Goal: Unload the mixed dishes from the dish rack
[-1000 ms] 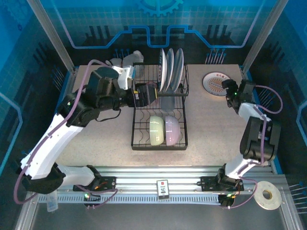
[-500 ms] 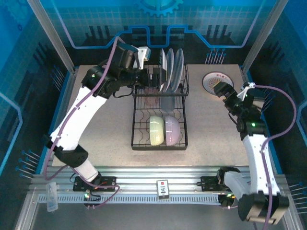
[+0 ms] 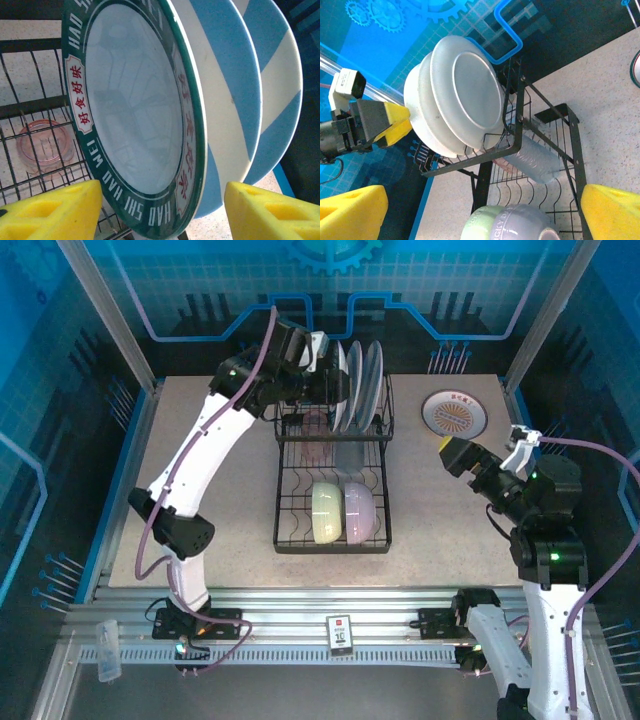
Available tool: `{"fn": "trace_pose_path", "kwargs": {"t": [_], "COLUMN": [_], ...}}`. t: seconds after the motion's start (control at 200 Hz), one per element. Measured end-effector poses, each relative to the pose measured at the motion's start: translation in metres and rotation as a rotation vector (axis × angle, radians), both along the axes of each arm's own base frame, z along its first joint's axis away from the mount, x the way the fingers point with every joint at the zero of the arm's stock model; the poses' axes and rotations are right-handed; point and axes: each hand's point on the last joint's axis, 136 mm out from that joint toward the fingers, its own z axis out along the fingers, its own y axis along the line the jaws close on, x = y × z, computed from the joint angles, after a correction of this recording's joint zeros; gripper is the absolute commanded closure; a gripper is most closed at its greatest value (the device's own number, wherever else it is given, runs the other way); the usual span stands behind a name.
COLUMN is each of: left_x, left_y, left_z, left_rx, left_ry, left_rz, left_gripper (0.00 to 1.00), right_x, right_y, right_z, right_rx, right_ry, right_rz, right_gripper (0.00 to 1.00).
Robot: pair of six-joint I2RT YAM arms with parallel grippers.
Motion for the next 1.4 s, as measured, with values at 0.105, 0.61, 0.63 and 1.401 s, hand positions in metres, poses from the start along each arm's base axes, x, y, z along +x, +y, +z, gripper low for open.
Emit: {"fn": "trace_pose_path", "kwargs": {"t": [0.105, 0.61, 0.63, 1.401], "left_x": [0.002, 0.022, 0.022, 0.016], "left_y": [-0.002, -0.016, -0.016, -0.003], "left_z": [-0.004, -0.012, -0.012, 0.0], "left_rx": [0.0, -0.031, -0.03, -0.027], "left_ry": [0.009, 0.009, 0.008, -0.007], "left_rz": [-0.001, 0.006, 0.004, 0.03], "left_gripper": [0.42, 0.79, 0.82, 1.0], "right_x": [-0.002, -0.007, -0.007, -0.002], "right_y": [0.002, 0.014, 0.014, 0.016], "right_z": [-0.003, 0.0, 0.0, 0.015], "right_rx": [0.004, 0.029, 0.029, 0.083], "right_ry": [0.013, 0.016, 0.016, -0.025], "right_rz": [0.014, 0.08, 0.08, 0.077], "right_gripper": [0.0, 0.0, 0.0, 0.0]}}
